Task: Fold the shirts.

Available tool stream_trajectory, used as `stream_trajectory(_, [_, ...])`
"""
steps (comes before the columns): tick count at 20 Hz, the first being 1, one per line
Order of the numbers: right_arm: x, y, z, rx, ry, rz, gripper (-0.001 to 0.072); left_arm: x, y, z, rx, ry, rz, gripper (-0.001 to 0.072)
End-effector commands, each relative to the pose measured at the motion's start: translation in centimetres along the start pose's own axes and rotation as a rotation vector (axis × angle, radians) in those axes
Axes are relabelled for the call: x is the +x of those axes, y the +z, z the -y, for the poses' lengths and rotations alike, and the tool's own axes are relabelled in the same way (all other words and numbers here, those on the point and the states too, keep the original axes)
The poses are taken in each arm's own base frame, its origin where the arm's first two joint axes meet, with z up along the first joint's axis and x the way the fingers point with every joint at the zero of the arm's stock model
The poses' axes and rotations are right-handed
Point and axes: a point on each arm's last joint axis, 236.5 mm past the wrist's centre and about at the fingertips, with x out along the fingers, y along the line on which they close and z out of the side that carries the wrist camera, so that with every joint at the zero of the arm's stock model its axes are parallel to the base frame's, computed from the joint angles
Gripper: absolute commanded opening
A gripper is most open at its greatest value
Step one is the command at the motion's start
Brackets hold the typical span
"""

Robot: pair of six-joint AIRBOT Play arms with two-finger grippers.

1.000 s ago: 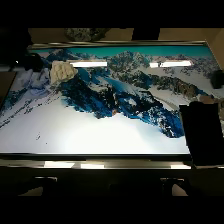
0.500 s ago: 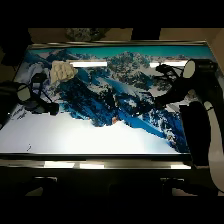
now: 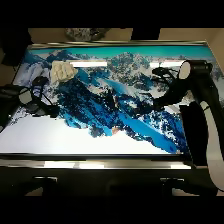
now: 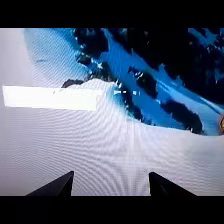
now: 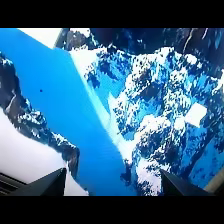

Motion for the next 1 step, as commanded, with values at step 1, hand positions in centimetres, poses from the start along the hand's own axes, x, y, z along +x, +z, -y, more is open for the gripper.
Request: stream_trajectory(1, [0.04, -0.03, -0.06, -0.001, 0.002, -0.002, 0.068, 0.02, -0.04, -0.01, 0.0, 0.0, -0.001, 0.0569])
